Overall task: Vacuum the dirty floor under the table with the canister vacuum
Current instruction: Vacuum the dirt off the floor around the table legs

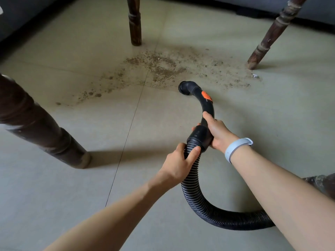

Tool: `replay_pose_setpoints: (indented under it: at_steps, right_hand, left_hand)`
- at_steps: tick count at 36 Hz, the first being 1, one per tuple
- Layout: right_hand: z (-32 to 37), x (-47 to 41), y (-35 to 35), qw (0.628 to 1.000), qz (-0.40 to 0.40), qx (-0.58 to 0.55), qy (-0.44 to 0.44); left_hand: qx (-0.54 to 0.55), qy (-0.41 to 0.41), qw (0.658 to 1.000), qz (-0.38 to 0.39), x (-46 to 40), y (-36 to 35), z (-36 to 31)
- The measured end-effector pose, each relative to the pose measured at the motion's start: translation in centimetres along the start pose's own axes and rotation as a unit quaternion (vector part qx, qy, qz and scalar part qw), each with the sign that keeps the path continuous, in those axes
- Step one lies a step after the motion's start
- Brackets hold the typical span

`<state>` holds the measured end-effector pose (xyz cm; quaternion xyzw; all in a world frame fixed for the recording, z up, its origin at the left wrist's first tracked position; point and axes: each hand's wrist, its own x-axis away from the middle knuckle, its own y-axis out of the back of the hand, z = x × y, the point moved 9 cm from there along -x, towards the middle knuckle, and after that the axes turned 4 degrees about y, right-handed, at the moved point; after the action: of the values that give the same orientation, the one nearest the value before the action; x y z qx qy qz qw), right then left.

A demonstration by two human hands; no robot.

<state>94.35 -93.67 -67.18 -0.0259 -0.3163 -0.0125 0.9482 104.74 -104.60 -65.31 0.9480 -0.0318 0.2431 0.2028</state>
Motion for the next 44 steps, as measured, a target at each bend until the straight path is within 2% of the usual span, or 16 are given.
replay_pose_setpoints:
  at_steps: [12, 21, 29, 36, 44]
  right_hand:
    - [0.3, -1.0, -1.1, 0.999, 0.022, 0.035, 0.015]
    - [1.8, -3.9, -1.7, 0.995, -0.032, 0.091, 0.036]
    - [3.4, -5.7, -1.7, 0.994, -0.060, 0.084, 0.035]
    - [3.6, -6.0, -2.8, 0.994, -0.057, 0.087, 0.025]
    - [2.7, -4.3, -4.7, 0.998, -0.014, 0.056, 0.014]
  left_hand:
    - [0.004, -0.003, 1.000, 0.005, -0.7, 0.5, 0.3]
    - [0.033, 0.002, 0.999, 0.002, -3.5, 1.8, 0.2]
    - [0.050, 0.007, 0.999, -0.003, -5.9, 2.7, -0.8]
    - [0.053, 0.014, 0.998, -0.023, -6.3, 4.0, -0.5]
    - [0.060, 0.015, 0.997, -0.042, -4.7, 4.8, 0.3]
